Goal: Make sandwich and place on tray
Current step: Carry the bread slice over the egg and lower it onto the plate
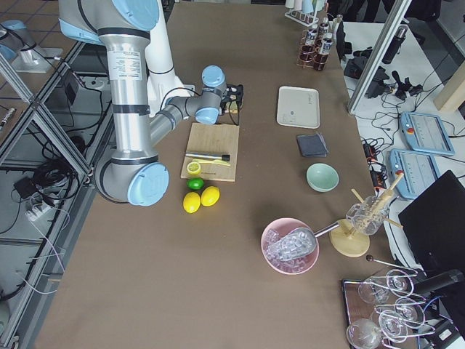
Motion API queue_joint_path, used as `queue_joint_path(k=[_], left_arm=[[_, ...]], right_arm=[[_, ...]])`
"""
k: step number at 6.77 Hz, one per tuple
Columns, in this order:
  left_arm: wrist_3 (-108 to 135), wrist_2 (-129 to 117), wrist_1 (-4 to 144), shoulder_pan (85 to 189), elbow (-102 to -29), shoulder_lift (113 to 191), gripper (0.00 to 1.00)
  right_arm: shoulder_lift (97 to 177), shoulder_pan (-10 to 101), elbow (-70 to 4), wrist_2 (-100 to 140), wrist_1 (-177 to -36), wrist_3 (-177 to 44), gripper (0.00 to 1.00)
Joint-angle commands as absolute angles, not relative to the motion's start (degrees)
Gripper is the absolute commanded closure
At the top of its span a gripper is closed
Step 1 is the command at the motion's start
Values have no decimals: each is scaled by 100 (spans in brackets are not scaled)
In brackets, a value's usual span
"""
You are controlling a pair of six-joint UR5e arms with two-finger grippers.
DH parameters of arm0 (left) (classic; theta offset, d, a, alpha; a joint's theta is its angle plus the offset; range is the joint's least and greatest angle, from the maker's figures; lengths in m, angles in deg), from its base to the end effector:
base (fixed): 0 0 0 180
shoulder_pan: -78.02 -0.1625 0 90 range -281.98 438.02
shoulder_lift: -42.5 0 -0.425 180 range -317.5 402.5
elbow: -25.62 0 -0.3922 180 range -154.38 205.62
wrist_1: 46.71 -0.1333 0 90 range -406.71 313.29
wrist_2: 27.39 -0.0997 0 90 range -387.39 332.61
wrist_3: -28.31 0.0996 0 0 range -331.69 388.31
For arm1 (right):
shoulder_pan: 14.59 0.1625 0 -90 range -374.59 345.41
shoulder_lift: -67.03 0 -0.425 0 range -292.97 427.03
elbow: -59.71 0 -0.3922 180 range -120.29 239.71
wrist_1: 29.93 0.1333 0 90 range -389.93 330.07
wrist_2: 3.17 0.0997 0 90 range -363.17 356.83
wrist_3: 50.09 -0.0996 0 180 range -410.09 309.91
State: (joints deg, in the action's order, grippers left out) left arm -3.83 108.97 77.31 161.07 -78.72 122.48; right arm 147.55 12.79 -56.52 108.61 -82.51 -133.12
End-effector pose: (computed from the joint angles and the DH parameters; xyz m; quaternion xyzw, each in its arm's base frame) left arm -0.0078 -0.4422 0.5435 0.1601 0.4514 -0.0632 0.8756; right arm -0.4049 -0.3182 0.2842 0.0278 -0.6037 0.0290 0.7962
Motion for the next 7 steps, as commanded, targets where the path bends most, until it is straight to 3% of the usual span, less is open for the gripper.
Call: queue_joint_path(k=[1, 7], left_arm=[[-359, 10884, 7731, 16108, -7739, 12248, 1], [-385, 10884, 7888, 16108, -7677, 12169, 1]], right_arm=[[13789, 515, -5061, 10052, -8266, -13306, 100], [13426, 149, -4269, 9694, -8257, -13218, 100]])
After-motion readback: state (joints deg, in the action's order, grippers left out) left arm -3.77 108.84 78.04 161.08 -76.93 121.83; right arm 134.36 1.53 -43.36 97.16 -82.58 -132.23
